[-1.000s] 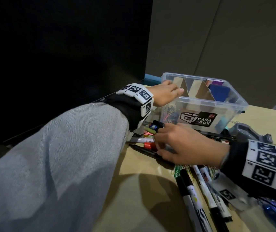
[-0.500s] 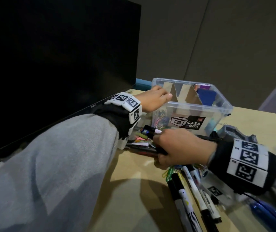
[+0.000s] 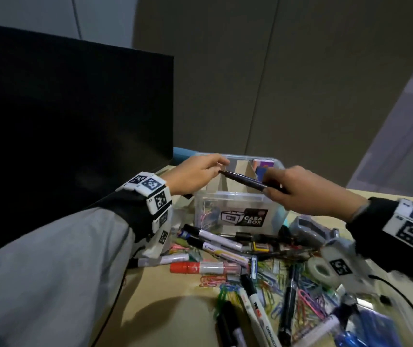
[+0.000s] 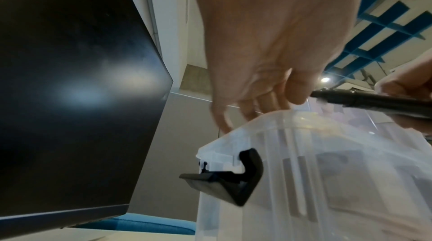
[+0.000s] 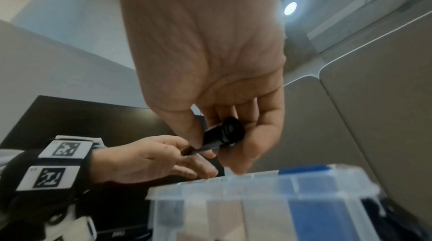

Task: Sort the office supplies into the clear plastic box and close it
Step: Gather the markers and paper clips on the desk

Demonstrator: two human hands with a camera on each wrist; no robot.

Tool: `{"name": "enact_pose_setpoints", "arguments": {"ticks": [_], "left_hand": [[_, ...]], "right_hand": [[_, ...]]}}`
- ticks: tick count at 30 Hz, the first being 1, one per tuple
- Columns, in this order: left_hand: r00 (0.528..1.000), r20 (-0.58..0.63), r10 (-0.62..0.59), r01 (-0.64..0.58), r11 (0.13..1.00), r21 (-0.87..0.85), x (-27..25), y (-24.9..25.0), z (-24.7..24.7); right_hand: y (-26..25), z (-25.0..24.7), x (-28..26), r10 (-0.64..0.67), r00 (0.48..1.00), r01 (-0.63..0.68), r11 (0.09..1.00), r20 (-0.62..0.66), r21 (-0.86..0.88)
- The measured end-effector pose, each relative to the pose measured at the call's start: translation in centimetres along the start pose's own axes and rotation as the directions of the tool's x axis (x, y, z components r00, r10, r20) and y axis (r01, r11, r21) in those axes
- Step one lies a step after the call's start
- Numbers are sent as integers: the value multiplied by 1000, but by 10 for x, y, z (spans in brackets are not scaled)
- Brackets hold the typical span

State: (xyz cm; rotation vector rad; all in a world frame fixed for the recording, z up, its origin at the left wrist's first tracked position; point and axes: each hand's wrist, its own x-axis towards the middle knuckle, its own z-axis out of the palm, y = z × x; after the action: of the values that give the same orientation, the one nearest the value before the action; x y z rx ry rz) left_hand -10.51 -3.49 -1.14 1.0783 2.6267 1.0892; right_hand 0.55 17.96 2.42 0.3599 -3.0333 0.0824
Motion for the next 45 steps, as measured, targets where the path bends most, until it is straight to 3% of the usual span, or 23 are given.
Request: {"name": "enact_pose_setpoints", "arguments": {"ticks": [3, 7, 9, 12, 13, 15, 17, 19, 21, 24, 28, 34, 36, 39, 41, 45], "left_hand": [[997, 56, 57, -46, 982, -182, 6, 5, -2], [995, 12, 102, -99, 984, -148, 17, 8, -1], [992, -19, 127, -128, 989, -74, 22, 10, 1], [992, -53, 113, -116, 992, -45, 28, 13, 11], [993, -61, 105, -108, 992, -59, 30, 15, 16], [985, -149, 91, -97, 995, -30, 32, 15, 26], [942, -335, 30, -10, 998, 62, 35, 10, 33], [894, -442, -79, 192, 957, 217, 35, 5, 36], [889, -407, -209, 367, 857, 361, 36, 2, 39], [904, -328, -275, 392, 840, 376, 39, 0, 41], [919, -239, -312, 383, 849, 363, 42, -3, 40], [912, -211, -351, 407, 836, 368, 39, 0, 38], [910, -211, -356, 411, 840, 355, 38, 1, 38], [908, -230, -351, 411, 856, 314, 39, -3, 39], [908, -261, -327, 385, 897, 216, 40, -7, 37], [939, -281, -198, 206, 979, -1, 30, -16, 29]], "right_hand": [[9, -10, 8, 32, 999, -32, 999, -27, 36], [17, -19, 20, 64, 997, -61, 995, -38, 82], [21, -22, 27, 116, 987, -89, 972, -112, 219], [27, -24, 41, 305, 927, -102, 763, -217, 638], [28, -23, 46, 350, 906, -79, 693, -239, 717], [29, -16, 57, 396, 870, -37, 646, -293, 762], [29, -9, 67, 412, 842, -34, 685, -349, 728], [28, -4, 76, 405, 835, -67, 746, -372, 662], [29, 2, 85, 389, 847, -112, 796, -362, 595], [26, 14, 95, 372, 882, -137, 788, -287, 601], [19, 27, 105, 305, 911, -164, 886, -277, 434], [16, 39, 112, 247, 961, -234, 966, -121, 110], [14, 40, 108, 204, 965, -198, 979, -165, 55], [6, 35, 96, 87, 929, -68, 995, -361, 67], [-2, 29, 83, -48, 894, 97, 991, -446, 88], [-18, 19, 52, -401, 851, 455, 885, -339, 96]]}}
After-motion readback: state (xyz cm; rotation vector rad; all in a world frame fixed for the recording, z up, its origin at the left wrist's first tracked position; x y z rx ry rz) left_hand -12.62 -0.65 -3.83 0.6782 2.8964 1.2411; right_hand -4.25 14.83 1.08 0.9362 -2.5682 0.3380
